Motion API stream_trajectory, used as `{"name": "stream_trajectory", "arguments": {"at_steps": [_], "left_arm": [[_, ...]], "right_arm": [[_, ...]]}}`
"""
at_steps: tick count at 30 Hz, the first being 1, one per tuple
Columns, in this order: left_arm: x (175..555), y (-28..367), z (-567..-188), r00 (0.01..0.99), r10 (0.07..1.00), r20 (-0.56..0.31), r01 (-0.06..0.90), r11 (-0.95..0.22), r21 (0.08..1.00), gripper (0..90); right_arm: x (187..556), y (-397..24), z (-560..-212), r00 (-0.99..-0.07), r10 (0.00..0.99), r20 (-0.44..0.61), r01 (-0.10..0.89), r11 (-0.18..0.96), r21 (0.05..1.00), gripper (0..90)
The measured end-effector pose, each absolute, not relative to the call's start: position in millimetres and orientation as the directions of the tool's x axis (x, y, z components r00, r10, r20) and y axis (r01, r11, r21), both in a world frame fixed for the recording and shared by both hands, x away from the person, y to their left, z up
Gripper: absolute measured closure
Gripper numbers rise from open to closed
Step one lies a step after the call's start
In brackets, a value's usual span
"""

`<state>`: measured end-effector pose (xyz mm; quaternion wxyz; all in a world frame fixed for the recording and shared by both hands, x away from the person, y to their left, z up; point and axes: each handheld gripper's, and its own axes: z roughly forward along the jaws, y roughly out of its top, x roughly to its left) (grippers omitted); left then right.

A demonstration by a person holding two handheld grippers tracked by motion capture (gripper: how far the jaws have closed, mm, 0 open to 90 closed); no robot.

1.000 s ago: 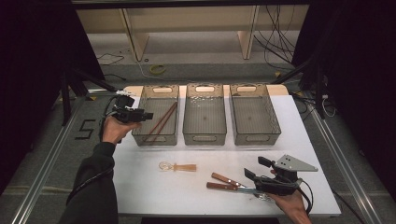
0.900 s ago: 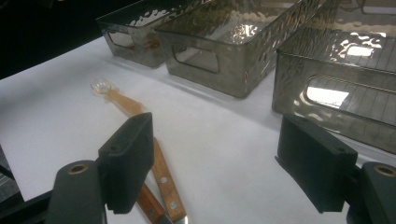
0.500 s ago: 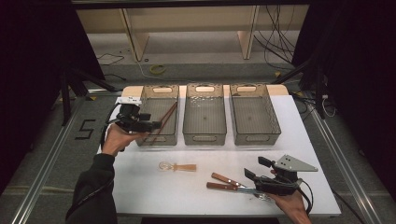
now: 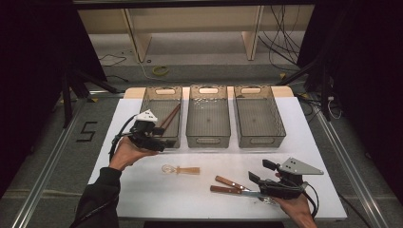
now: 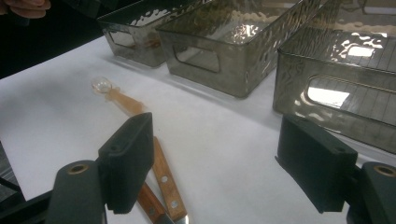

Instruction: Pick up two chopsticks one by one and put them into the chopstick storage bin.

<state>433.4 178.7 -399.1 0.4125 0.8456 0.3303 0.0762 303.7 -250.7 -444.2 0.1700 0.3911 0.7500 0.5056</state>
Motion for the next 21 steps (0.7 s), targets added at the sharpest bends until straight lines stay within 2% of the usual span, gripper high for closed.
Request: {"name": "stream_trajectory", "arguments": {"at_steps": [21], "left_arm": [[419, 144, -413, 0.86, 0.502, -0.094, 0.434, -0.623, 0.651, 21.8]], "right_arm": [[305, -251, -445, -0.641, 0.754, 0.143, 0.414, 0.182, 0.892, 28.1]]}}
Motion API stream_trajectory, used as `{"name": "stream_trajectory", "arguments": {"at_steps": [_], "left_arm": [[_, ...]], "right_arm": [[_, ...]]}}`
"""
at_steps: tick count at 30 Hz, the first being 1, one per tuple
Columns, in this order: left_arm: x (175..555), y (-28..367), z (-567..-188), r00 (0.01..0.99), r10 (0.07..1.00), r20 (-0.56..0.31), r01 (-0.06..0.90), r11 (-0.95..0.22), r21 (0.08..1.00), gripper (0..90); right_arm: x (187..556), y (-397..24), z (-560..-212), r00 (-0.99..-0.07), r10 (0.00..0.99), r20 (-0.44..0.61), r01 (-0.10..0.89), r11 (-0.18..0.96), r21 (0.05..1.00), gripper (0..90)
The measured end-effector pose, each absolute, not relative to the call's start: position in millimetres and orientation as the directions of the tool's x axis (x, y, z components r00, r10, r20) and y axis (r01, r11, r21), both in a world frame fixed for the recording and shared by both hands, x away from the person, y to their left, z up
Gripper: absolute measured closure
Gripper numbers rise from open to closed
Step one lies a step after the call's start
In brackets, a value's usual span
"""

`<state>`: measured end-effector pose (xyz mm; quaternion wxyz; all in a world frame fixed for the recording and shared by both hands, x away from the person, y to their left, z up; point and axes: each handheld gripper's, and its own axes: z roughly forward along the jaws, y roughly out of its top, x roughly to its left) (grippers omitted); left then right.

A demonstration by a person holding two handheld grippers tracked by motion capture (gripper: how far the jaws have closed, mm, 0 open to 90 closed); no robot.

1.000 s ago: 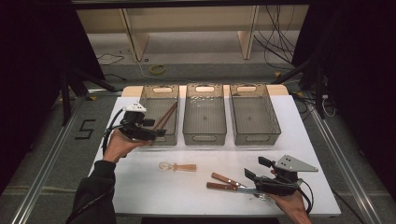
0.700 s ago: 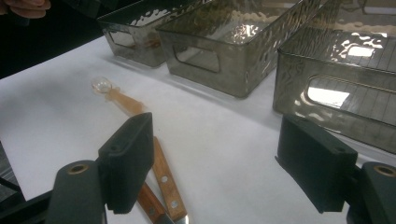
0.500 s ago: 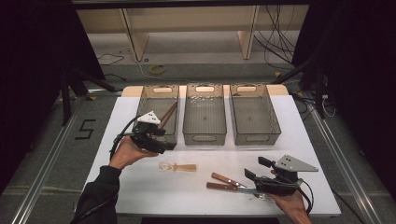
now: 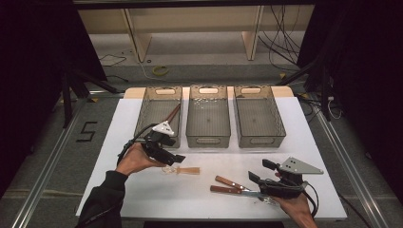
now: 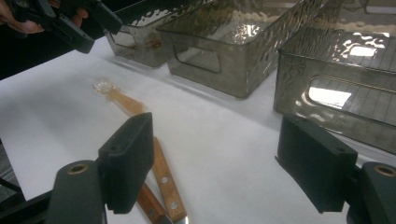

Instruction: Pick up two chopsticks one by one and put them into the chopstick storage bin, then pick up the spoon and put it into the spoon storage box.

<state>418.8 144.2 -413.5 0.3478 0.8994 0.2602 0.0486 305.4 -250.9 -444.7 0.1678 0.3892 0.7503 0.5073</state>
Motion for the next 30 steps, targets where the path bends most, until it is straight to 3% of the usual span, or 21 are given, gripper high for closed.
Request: {"name": "stream_trajectory", "arguments": {"at_steps": [30], "left_arm": [[417, 116, -447, 0.907, 0.417, -0.063, 0.386, -0.76, 0.523, 22.5]], "right_arm": [[307, -250, -445, -0.644, 0.752, 0.145, 0.416, 0.184, 0.89, 28.1]]}}
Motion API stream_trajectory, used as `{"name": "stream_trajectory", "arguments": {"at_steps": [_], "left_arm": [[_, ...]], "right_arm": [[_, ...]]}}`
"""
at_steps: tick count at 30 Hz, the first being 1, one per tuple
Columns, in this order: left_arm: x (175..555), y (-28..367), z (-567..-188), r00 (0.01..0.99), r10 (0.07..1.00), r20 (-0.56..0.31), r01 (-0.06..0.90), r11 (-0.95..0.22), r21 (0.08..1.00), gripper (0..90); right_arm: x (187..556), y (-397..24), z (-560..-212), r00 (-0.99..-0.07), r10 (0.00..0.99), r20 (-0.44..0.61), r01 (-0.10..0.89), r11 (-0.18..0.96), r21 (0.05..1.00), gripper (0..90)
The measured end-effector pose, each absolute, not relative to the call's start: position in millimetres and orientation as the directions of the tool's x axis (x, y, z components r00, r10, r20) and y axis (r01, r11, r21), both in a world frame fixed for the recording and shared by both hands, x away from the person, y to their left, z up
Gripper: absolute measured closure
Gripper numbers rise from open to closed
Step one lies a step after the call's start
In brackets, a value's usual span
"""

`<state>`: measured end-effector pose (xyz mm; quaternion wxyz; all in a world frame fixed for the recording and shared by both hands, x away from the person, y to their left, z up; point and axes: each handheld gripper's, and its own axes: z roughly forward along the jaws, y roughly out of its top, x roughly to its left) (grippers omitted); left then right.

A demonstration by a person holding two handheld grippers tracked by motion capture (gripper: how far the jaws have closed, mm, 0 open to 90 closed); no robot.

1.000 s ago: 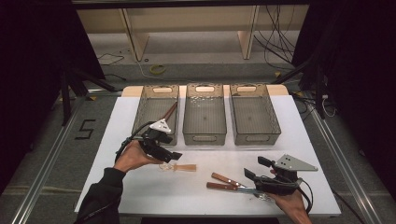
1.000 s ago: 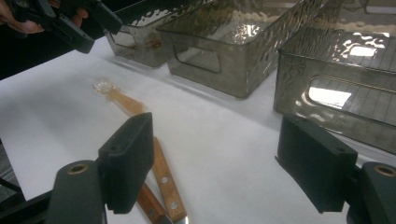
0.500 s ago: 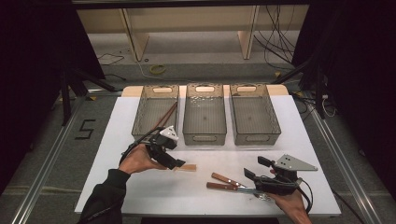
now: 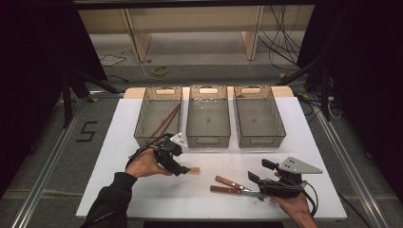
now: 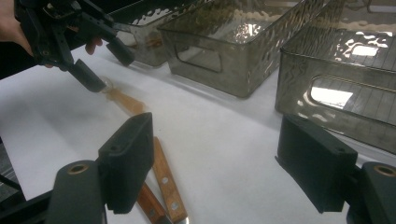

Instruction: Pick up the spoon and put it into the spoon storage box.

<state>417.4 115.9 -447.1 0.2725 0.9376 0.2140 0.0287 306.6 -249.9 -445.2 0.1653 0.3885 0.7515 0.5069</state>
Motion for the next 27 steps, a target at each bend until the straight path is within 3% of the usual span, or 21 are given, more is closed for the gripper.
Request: {"name": "stream_trajectory", "arguments": {"at_steps": [8, 17, 27], "left_arm": [[417, 109, -455, 0.926, 0.373, -0.047, 0.347, -0.8, 0.489, 28.0], [418, 103, -464, 0.94, 0.338, -0.044, 0.323, -0.84, 0.435, 44.2], [420, 102, -468, 0.945, 0.325, -0.042, 0.313, -0.855, 0.415, 53.7]], "right_arm": [[307, -249, -446, -0.645, 0.751, 0.139, 0.415, 0.192, 0.889, 28.1], [306, -247, -446, -0.648, 0.75, 0.135, 0.414, 0.198, 0.888, 28.1], [306, -247, -446, -0.649, 0.748, 0.135, 0.415, 0.2, 0.888, 28.1]]}}
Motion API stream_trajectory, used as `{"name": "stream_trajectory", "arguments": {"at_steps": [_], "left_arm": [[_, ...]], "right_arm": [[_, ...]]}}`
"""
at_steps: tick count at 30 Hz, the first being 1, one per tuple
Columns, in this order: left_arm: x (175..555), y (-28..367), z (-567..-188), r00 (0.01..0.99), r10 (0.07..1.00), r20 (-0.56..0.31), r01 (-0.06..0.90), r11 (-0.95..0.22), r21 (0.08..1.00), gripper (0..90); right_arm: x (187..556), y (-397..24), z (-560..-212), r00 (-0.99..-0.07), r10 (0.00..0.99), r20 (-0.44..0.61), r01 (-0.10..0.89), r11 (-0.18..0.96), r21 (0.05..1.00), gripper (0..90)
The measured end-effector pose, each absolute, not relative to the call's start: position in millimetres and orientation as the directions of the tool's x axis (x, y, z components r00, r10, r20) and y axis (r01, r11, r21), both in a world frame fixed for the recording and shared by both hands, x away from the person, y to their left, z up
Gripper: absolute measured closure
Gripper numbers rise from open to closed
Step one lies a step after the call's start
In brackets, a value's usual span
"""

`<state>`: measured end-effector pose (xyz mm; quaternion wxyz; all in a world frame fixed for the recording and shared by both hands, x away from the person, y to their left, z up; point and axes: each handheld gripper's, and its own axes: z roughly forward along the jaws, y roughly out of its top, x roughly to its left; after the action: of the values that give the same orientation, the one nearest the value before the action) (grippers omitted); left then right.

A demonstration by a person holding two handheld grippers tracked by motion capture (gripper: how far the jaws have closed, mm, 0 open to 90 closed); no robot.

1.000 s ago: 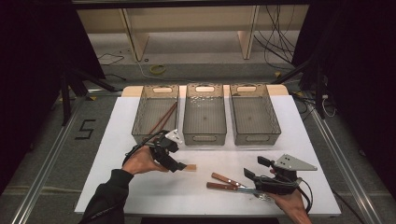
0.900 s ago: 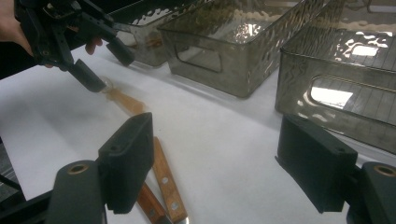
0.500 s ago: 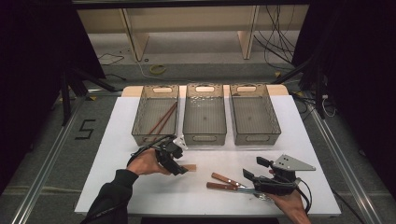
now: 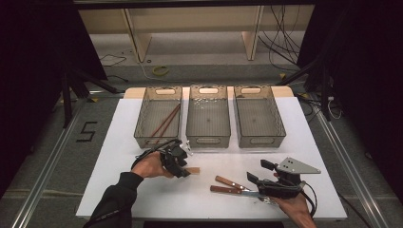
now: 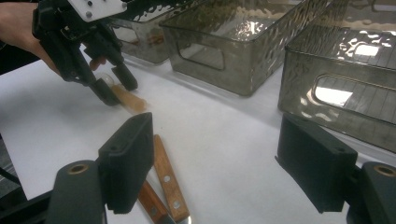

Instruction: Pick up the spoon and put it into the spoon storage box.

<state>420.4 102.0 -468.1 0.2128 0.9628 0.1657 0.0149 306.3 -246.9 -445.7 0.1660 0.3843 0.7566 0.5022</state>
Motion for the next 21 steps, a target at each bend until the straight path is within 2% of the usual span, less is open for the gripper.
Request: {"name": "stream_trajectory", "arguments": {"at_steps": [15, 21], "left_arm": [[417.1, 102.4, -468.5, 0.963, 0.27, -0.011, 0.249, -0.871, 0.423, 74.9], [416.5, 102.8, -468.7, 0.967, 0.256, -0.005, 0.233, -0.873, 0.429, 76.2]], "right_arm": [[306.2, -246.6, -445.6, -0.65, 0.748, 0.133, 0.414, 0.202, 0.887, 28.1], [306.1, -246.5, -445.6, -0.65, 0.748, 0.134, 0.414, 0.201, 0.888, 28.2]]}}
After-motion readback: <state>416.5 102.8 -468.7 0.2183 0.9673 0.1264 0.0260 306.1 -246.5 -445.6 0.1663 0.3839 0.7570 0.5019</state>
